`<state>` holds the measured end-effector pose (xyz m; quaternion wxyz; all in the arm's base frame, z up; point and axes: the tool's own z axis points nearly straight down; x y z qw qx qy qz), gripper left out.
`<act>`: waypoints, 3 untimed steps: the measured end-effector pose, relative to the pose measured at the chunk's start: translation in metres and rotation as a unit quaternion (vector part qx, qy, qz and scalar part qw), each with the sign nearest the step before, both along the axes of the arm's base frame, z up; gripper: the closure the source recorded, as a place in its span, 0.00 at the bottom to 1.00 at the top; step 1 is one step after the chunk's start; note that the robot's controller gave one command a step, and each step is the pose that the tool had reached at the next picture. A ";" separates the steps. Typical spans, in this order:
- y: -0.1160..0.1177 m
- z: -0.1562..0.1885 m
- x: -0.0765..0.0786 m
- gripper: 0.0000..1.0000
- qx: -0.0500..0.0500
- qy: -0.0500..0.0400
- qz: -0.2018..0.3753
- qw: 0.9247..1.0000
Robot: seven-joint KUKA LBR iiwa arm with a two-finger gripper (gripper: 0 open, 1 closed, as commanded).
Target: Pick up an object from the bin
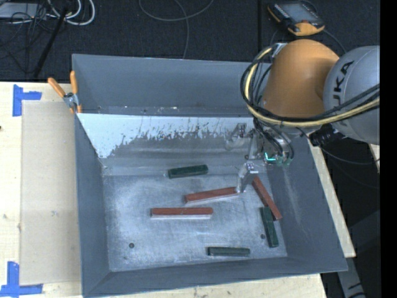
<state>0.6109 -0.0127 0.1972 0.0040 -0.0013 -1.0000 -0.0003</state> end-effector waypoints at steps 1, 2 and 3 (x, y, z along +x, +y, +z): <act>0.000 0.004 0.002 0.00 0.000 -0.004 0.000 1.000; 0.004 -0.040 0.001 0.00 0.000 -0.008 0.027 1.000; -0.026 -0.121 -0.008 1.00 0.000 -0.010 0.044 0.999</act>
Offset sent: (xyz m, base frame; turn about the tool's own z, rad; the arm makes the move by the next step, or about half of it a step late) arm -0.0056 0.0103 -0.1272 -0.1428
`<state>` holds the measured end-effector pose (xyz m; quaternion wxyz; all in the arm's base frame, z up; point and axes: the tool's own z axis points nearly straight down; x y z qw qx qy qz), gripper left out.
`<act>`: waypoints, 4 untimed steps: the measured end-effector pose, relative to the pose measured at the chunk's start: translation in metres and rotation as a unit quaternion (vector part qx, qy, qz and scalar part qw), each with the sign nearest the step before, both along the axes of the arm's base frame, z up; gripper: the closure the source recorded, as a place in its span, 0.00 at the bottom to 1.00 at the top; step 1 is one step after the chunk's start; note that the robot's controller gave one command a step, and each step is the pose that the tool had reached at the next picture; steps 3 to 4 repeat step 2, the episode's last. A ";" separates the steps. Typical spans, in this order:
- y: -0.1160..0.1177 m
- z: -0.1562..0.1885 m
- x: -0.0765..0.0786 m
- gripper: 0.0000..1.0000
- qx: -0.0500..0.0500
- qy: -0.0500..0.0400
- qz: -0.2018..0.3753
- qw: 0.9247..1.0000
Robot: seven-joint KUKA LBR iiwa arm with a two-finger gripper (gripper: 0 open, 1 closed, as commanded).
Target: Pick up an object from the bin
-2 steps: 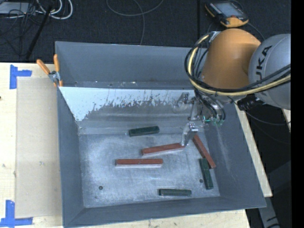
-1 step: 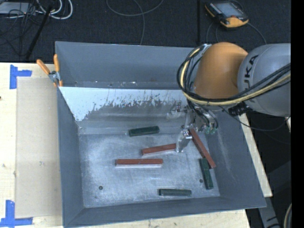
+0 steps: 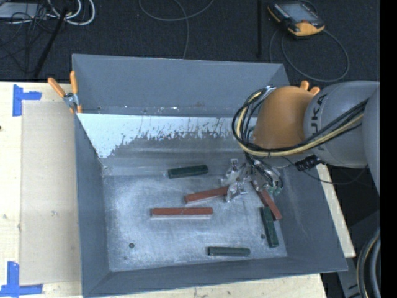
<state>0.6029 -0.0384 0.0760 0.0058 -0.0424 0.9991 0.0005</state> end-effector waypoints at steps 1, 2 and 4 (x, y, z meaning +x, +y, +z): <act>0.000 0.000 0.000 1.00 0.000 0.000 0.000 1.000; 0.006 0.175 0.010 1.00 -0.001 0.001 0.019 1.000; 0.006 0.175 0.010 1.00 -0.001 0.001 0.019 1.000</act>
Offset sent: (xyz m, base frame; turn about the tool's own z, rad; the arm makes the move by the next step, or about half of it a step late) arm 0.0076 0.0067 0.1706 -0.0428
